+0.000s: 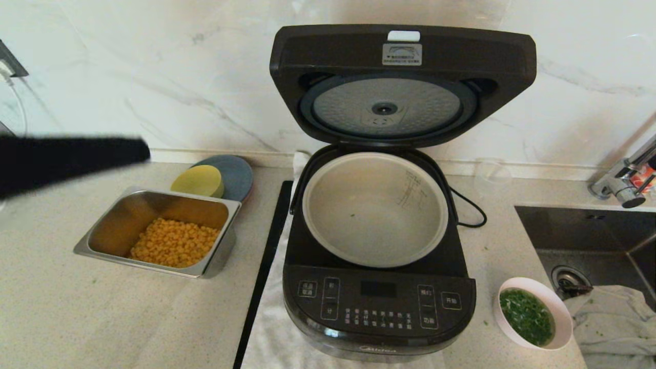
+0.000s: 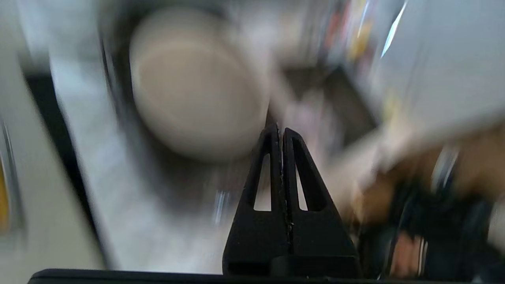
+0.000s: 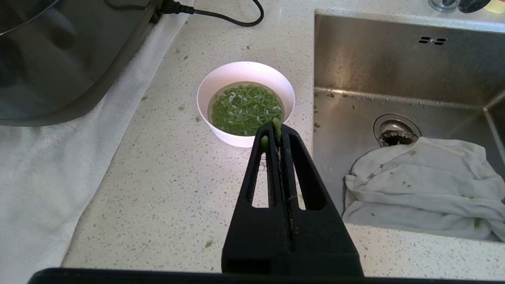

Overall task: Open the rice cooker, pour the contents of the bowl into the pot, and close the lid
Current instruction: Open the rice cooker

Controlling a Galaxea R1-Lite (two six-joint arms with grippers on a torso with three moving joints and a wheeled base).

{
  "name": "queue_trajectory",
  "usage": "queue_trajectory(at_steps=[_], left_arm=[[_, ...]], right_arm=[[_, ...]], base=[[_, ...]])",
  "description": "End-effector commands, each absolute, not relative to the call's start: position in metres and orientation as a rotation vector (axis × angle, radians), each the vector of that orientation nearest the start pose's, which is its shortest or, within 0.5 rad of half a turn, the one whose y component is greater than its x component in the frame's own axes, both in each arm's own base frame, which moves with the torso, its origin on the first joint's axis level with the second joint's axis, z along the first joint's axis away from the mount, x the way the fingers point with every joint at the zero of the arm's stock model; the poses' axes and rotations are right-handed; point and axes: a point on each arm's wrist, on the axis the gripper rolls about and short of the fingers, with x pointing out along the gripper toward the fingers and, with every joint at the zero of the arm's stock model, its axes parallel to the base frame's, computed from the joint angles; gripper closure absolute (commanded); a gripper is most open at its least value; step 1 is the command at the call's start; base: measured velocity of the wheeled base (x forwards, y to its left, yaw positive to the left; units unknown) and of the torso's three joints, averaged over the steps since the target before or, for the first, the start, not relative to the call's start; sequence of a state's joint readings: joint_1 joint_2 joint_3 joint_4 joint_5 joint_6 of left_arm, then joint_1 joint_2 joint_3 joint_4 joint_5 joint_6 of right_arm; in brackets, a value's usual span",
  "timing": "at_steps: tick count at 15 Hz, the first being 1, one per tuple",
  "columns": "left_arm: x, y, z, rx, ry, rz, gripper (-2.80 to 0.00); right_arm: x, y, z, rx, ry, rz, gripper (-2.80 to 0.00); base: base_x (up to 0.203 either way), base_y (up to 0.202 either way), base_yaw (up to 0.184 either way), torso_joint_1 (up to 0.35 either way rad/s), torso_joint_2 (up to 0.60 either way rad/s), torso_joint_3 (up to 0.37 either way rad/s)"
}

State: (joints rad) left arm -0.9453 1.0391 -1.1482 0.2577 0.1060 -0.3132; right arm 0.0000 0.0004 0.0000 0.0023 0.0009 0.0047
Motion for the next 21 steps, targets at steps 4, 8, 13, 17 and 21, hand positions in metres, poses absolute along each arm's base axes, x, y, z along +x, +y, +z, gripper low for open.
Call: queue_trajectory(at_steps=[4, 8, 13, 17, 21], left_arm=[[0.094, -0.128, 0.283, -0.161, 0.452, -0.831, 0.0], [0.125, -0.172, 0.286, -0.194, 0.409, -0.841, 0.0], [0.155, -0.208, 0.303, -0.275, 0.265, -0.853, 0.0], [0.182, -0.226, 0.304, -0.285, 0.214, -0.801, 0.0], [0.203, -0.228, 0.322, -0.305, 0.142, -0.758, 0.0]], right_arm=[[-0.023, 0.0, 0.075, 0.005, 0.005, 0.002, 0.0], [-0.023, 0.0, 0.075, 0.005, 0.005, 0.002, 0.0], [-0.023, 0.0, 0.076, 0.005, 0.003, 0.002, 0.0], [-0.023, 0.0, 0.075, 0.005, 0.003, 0.002, 0.0], [-0.023, 0.0, 0.075, 0.005, 0.005, 0.002, 0.0]], base=[[0.0, 0.0, 0.0, 0.0, 0.0, 0.0], [0.0, 0.0, 0.0, 0.0, 0.0, 0.0], [0.0, 0.0, 0.0, 0.0, 0.0, 0.0], [0.0, 0.0, 0.0, 0.0, 0.0, 0.0], [0.0, 0.0, 0.0, 0.0, 0.0, 0.0]])
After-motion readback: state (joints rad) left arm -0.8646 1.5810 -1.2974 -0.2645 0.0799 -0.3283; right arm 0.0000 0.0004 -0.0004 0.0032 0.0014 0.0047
